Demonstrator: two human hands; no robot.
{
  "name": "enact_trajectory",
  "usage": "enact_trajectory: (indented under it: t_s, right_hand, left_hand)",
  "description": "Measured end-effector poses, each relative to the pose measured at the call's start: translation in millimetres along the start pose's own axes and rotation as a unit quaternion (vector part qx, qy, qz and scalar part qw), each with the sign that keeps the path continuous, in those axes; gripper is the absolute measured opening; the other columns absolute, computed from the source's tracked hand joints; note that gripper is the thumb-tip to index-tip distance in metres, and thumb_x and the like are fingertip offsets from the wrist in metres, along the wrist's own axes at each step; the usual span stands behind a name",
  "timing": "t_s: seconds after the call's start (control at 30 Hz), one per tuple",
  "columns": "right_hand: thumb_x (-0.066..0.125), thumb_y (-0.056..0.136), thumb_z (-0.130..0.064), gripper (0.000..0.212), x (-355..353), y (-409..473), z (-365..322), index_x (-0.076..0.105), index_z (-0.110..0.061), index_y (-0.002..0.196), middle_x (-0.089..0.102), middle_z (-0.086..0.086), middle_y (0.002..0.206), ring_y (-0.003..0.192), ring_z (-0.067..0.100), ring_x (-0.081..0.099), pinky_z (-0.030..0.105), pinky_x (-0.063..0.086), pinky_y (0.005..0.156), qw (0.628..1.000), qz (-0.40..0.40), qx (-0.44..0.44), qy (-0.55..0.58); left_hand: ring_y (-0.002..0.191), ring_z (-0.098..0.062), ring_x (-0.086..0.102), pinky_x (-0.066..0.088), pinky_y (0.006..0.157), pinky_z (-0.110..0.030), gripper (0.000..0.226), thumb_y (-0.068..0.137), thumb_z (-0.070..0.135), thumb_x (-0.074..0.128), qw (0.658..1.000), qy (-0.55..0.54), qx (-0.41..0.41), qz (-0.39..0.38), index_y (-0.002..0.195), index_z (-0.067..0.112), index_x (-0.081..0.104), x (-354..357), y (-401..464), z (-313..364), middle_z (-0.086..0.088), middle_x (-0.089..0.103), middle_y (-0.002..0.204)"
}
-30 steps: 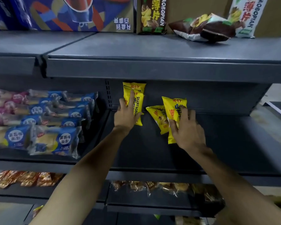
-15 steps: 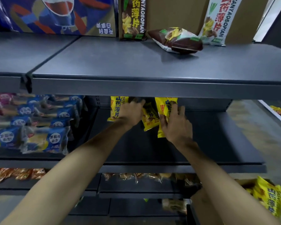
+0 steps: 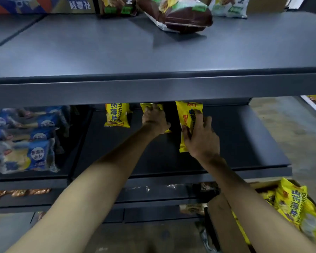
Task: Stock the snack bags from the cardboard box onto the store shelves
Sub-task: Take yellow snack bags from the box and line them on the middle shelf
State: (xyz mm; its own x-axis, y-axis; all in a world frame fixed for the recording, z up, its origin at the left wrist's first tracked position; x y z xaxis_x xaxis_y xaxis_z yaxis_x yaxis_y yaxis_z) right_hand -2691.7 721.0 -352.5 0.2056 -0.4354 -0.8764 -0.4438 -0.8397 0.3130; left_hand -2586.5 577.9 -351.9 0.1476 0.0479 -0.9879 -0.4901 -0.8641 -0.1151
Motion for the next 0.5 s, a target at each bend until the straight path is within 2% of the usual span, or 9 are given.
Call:
enact_trajectory:
  t_s: [0.13,0.23,0.37,0.43,0.5]
  right_hand:
    - [0.048,0.095,-0.049,0.053,-4,-5,0,0.034,-0.016,0.134,0.042,0.011,0.117,0.091,0.033,0.061,0.038,0.05,0.063,1.0,-0.014,0.002,0.004]
    - [0.049,0.094,-0.048,0.054,-8,-4,-3,0.033,-0.016,0.134,0.041,0.011,0.118,0.091,0.034,0.062,0.038,0.05,0.064,1.0,-0.019,-0.001,0.006]
    - [0.05,0.094,-0.048,0.055,-12,-3,-6,0.033,-0.016,0.135,0.042,0.011,0.118,0.092,0.032,0.062,0.038,0.052,0.064,1.0,-0.016,-0.007,0.007]
    - [0.049,0.094,-0.049,0.055,-11,-7,-6,0.033,-0.016,0.135,0.042,0.011,0.118,0.093,0.031,0.063,0.038,0.053,0.065,1.0,-0.019,-0.011,0.006]
    - [0.049,0.094,-0.051,0.056,-9,-11,-6,0.032,-0.017,0.135,0.042,0.011,0.119,0.093,0.031,0.063,0.039,0.054,0.066,1.0,-0.025,-0.006,0.003]
  left_hand:
    - [0.124,-0.038,0.044,0.043,0.099,-0.045,0.069,0.078,0.056,0.063,0.998,-0.023,0.056,-0.012,0.133,0.017,0.052,4,-21,-6,-0.01,0.041,0.142]
    - [0.121,-0.04,0.047,0.047,0.091,-0.044,0.08,0.073,0.05,0.071,0.996,-0.051,0.073,-0.005,0.141,0.024,0.038,6,-36,-9,-0.006,0.04,0.142]
    - [0.123,-0.041,0.042,0.046,0.088,-0.043,0.081,0.08,0.055,0.065,0.997,-0.076,-0.028,0.001,0.143,0.018,0.031,7,-42,-5,-0.017,0.028,0.146]
    - [0.121,-0.042,0.045,0.046,0.09,-0.041,0.079,0.084,0.057,0.061,0.994,-0.085,-0.062,-0.02,0.143,0.015,0.032,10,-41,-3,-0.022,0.025,0.142]
    - [0.118,-0.043,0.049,0.046,0.093,-0.04,0.078,0.082,0.052,0.066,0.989,-0.12,-0.081,-0.039,0.144,0.017,0.034,11,-41,-5,-0.026,0.024,0.141]
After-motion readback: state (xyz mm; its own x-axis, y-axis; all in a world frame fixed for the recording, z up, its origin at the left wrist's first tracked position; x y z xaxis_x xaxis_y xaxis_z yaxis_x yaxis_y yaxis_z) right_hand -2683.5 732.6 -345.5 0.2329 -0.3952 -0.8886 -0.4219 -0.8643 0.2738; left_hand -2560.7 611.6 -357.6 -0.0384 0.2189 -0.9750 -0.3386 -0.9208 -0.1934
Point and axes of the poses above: each hand's wrist, its own y-axis towards the middle knuckle, its own x-axis out of the palm, z = x × y, the point moved 1 cm from there along y, towards the middle knuckle
